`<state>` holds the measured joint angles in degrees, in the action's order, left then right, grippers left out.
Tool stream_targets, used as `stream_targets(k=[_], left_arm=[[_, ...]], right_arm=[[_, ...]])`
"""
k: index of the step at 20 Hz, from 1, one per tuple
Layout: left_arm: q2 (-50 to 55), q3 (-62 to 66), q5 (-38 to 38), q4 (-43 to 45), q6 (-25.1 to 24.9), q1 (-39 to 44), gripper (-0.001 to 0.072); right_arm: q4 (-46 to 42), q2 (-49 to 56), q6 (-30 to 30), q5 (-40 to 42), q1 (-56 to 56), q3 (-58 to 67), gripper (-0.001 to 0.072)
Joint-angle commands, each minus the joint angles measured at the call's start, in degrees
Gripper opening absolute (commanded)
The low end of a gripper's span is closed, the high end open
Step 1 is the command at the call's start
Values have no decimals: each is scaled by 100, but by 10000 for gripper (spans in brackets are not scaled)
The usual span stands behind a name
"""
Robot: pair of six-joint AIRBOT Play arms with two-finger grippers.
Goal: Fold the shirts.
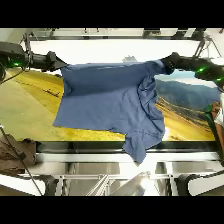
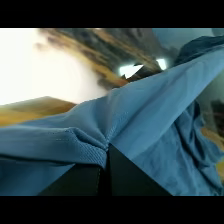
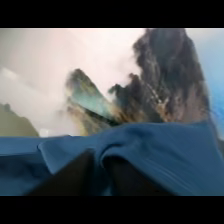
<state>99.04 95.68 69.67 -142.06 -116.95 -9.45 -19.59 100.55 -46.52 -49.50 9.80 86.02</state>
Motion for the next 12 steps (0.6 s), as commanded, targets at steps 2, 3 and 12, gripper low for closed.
stream_targets(k=[2, 3, 12], left_arm=[[459, -4, 85, -11, 7, -284, 527], [470, -4, 249, 7, 83, -380, 720], [-26, -1443, 2398, 2074, 1045, -1637, 695]], right_arm=[[-129, 487, -310, -175, 127, 367, 677], [-286, 444, -581, -376, 275, 367, 661], [-717, -122, -1272, -3073, 2081, -1099, 533]])
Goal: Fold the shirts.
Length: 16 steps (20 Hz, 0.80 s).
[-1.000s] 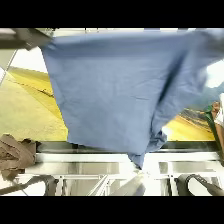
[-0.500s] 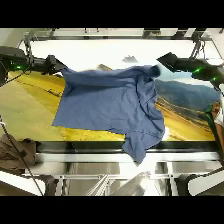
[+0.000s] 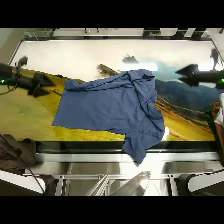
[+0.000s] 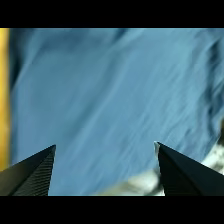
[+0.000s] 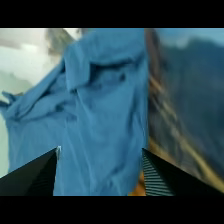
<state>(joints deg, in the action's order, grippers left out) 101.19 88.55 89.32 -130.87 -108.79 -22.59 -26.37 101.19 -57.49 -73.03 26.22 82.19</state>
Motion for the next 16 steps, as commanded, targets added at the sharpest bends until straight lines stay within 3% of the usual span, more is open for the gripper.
stream_targets(k=[1, 4, 7, 11, 16], left_arm=[[-341, -1080, 334, 1062, 223, -428, 695], [-385, -1825, 369, 1139, 120, -627, 695], [-382, -2258, -48, 1143, -114, -612, 695], [-372, -2210, -601, 1080, -179, -570, 695], [-369, -2212, -866, 1073, -378, -151, 695]], right_arm=[[-44, -284, -33, -791, 498, -1075, 464], [120, -621, 442, -813, 549, -1967, 464], [1296, -796, 1021, -789, 520, -2304, 464], [2496, -796, 1019, -848, 511, -2302, 466], [2535, -772, 1058, -826, 511, -2302, 466]])
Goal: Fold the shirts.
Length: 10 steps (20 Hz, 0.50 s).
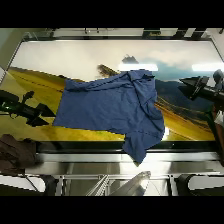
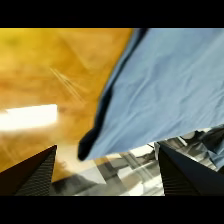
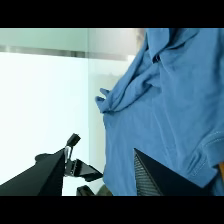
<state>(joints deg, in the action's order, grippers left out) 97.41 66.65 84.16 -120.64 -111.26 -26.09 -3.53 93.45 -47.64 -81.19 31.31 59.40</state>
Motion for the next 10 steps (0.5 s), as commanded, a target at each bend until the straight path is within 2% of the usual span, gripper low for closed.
stream_targets(k=[1, 7, 10], left_arm=[[9, -22, -437, 50, -133, 291, 695], [136, -22, -136, 2, -186, 686, 694], [575, -20, 105, -402, -212, 817, 694]], right_arm=[[254, 2, 74, -20, 2, -20, 466], [278, 15, 72, 4, 2, -22, 466], [417, 15, 72, 20, 7, -20, 465]])
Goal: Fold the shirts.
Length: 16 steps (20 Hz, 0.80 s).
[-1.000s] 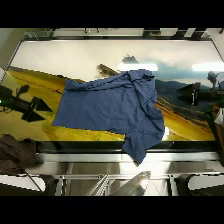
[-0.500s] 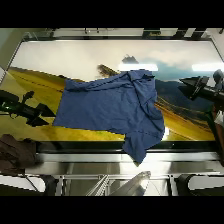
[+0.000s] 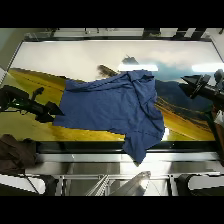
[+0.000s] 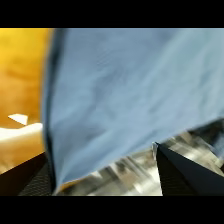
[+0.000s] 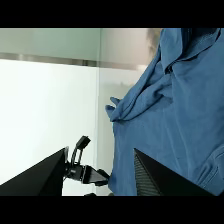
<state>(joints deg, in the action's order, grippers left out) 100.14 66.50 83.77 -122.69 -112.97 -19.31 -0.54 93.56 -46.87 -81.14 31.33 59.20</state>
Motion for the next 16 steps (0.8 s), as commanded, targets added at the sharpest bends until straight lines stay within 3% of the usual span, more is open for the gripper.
stream_targets(k=[1, 4, 5, 6, 7, 9, 13, 15, 16], left_arm=[[424, -4, 214, -361, -109, 181, 694], [562, -4, 282, -503, -214, 282, 416], [549, -4, 302, -476, -216, 280, 300], [522, -4, 341, -476, -278, 275, 113], [481, -4, 376, -479, -363, 249, 13], [339, -4, 382, -433, -391, 186, 19], [234, -4, 599, -435, -404, -44, 20], [234, -4, 682, -435, -407, -109, 20], [236, -4, 686, -435, -407, -120, 20]], right_arm=[[192, 4, -4, -7, 4, 0, 464], [212, 2, 0, -66, 9, 0, 462], [179, 2, 0, -120, 13, 0, 460], [90, 0, 0, -247, 17, -2, 459], [-92, -15, -4, -409, 46, -4, 448], [-782, -184, -57, -603, 87, -142, 373], [-1976, -1349, -258, -166, 190, -1532, 373], [-2855, -2258, -918, 444, 363, -2387, 374], [-3735, -2796, -1486, 883, 424, -2769, 444]])
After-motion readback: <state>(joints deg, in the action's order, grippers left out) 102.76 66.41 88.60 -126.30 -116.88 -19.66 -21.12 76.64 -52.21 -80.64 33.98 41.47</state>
